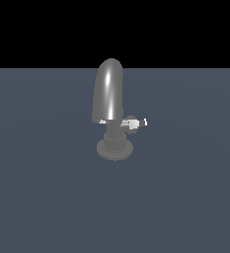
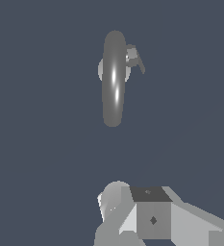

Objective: Turn on the faucet by rotating a designated handle.

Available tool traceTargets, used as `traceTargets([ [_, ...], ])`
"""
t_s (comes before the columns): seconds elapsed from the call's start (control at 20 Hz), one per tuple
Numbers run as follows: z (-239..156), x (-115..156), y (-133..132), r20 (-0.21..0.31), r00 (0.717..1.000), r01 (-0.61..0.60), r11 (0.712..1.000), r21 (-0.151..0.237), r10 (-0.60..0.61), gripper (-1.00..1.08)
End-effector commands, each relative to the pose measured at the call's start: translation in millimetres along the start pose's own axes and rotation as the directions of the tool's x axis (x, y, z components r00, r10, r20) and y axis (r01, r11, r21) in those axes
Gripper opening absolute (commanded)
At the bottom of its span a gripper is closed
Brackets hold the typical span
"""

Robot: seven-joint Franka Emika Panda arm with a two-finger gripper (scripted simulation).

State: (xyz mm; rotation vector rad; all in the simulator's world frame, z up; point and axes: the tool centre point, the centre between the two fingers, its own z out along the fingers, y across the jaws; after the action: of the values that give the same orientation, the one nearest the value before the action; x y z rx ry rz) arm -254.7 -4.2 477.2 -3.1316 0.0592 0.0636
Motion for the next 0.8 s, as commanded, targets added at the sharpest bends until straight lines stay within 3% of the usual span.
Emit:
traceTargets([
  [0.0,0.0,0.0,0.0,0.000,1.000,0.000,1.000,0.000,0.000,-1.00],
  [0.4,0.0,7.3,-1.8,0.026,0.999,-0.023,1.000,0.011,0.023,-1.00],
  [0.75,0.8,26.2,-5.7,0.093,0.992,-0.084,0.996,0.036,0.081,-1.00],
])
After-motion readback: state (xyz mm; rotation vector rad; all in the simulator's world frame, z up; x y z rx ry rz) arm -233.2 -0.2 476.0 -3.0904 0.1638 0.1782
